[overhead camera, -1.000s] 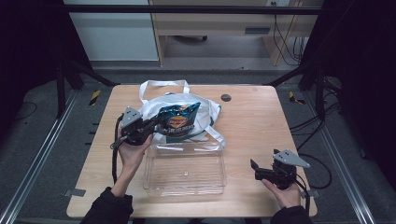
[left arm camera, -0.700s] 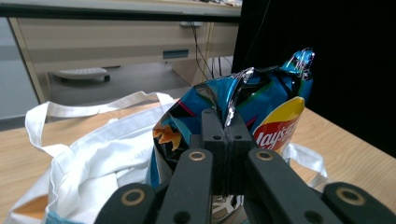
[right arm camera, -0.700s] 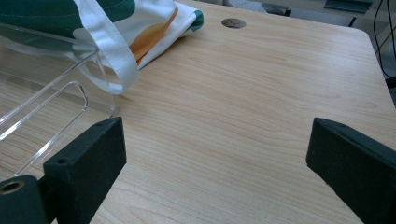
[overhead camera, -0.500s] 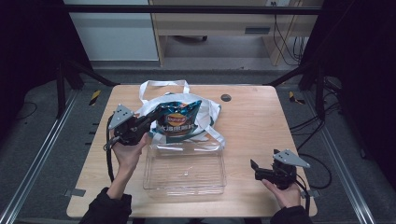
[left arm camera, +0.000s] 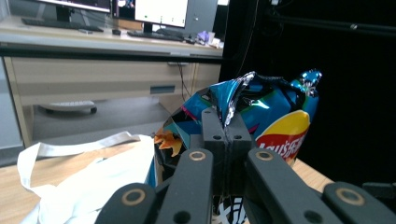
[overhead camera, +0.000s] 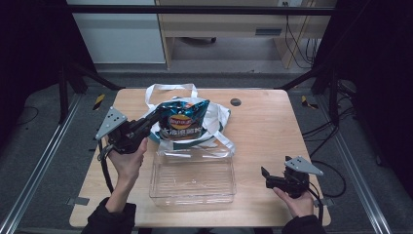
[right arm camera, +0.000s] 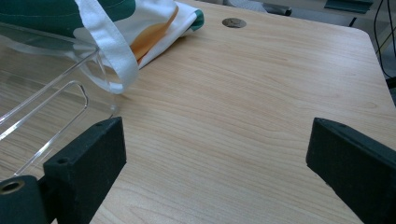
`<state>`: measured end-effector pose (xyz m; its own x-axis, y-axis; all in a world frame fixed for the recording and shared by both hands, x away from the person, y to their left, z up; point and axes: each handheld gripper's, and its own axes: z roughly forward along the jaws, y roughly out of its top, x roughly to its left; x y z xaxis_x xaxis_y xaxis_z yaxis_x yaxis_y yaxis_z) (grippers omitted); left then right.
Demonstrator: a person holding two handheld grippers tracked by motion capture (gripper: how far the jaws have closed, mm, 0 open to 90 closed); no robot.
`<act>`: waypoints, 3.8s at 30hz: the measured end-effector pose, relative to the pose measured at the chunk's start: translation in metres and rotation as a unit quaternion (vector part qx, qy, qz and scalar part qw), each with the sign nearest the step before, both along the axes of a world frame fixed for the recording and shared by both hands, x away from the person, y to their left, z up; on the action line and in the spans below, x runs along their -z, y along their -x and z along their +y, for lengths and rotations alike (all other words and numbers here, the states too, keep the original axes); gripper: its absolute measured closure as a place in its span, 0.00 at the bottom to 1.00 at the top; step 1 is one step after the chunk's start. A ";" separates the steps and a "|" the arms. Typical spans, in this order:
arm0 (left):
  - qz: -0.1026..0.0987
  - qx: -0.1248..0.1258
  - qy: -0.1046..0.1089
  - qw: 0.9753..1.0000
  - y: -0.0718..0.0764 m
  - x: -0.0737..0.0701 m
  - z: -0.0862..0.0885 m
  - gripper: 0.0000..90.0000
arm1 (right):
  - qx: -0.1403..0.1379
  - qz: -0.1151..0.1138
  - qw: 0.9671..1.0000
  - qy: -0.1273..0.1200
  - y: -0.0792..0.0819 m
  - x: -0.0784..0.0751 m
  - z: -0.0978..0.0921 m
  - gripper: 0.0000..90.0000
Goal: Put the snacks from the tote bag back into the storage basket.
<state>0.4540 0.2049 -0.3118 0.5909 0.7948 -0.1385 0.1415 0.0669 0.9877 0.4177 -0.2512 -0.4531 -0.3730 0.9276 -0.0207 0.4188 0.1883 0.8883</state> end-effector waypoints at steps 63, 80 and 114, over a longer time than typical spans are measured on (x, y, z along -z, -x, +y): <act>0.046 0.062 -0.061 0.995 0.070 0.032 -0.032 1.00 | 0.003 -0.006 1.000 -0.008 0.008 -0.001 -0.003 0.06; 0.078 0.061 -0.073 0.992 0.073 0.054 -0.032 1.00 | 0.004 -0.006 1.000 -0.007 0.008 -0.001 -0.004 0.06; 0.114 0.008 -0.067 0.991 0.053 0.067 -0.018 1.00 | 0.001 -0.002 1.000 -0.003 0.005 0.000 -0.003 0.06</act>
<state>0.4008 0.1866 -0.3791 0.5697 0.8053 -0.1642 0.3618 -0.0664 0.9299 0.4123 -0.2541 -0.4528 -0.3716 0.9282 -0.0171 0.4148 0.1825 0.8914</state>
